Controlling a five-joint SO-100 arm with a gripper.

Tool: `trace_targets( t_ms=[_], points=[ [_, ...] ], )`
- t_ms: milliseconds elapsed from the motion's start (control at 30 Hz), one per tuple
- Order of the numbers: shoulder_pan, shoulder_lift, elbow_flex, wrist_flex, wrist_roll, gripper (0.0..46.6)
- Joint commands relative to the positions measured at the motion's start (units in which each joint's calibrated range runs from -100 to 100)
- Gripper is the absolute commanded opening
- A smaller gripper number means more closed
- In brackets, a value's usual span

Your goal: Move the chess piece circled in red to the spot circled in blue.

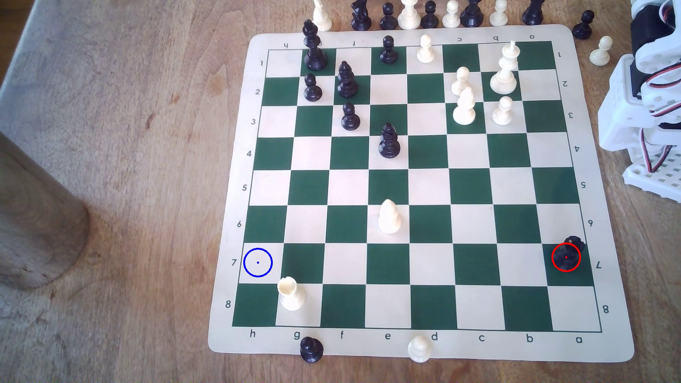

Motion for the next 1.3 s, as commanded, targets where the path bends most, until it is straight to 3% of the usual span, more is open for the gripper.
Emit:
trace_targets(
  t_ms=[0, 233, 433, 500, 600, 833, 900, 1100, 1233, 1267],
  points=[
    [-2.9, 0.1, 1.2, 0.3, 0.1, 0.2],
    [-9.3, 0.2, -1.7, 22.0, 0.1, 0.2],
    [-11.1, 0.3, -16.2, 59.7, -0.2, 0.2],
    [-10.4, 0.3, -20.1, 69.6, -0.1, 0.2],
    [-7.8, 0.3, -31.2, 102.3, -0.3, 0.2],
    [0.1, 2.5, -48.5, 137.1, -0.3, 0.2],
    [-0.3, 4.6, -53.7, 149.6, -0.3, 0.2],
    [-12.6, 12.5, -63.6, 176.2, 0.1, 2.1],
    [-19.7, 15.5, -64.0, 185.8, -1.1, 10.4],
    [-22.1, 15.6, -62.9, 188.1, -2.6, 16.2]
  ],
)
